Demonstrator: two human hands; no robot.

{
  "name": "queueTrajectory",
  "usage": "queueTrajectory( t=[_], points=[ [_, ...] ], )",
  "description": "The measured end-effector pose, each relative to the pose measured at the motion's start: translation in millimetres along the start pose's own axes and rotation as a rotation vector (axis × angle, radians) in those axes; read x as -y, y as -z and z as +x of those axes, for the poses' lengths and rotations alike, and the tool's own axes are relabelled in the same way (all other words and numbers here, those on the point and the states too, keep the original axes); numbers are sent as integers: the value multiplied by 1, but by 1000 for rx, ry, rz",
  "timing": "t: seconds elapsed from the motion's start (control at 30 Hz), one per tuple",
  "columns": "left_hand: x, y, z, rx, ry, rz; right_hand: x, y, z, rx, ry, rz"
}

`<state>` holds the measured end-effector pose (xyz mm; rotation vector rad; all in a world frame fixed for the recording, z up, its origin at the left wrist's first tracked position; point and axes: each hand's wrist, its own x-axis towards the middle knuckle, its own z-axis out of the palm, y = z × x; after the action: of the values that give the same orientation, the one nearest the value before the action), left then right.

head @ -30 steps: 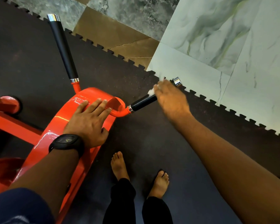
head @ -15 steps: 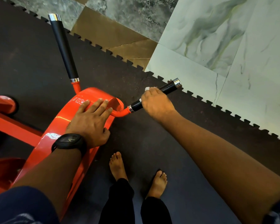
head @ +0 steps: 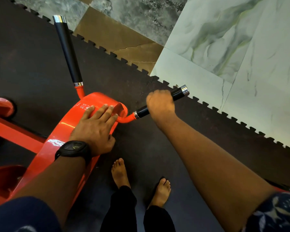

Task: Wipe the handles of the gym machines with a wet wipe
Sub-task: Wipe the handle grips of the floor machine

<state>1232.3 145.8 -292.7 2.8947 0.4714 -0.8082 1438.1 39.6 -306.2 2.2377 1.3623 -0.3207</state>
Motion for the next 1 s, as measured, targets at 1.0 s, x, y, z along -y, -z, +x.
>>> queueTrajectory(
  t=[1.0],
  points=[
    [-1, 1, -2, -12, -2, -15, 13, -52, -32, -744, -863, 1302]
  ],
)
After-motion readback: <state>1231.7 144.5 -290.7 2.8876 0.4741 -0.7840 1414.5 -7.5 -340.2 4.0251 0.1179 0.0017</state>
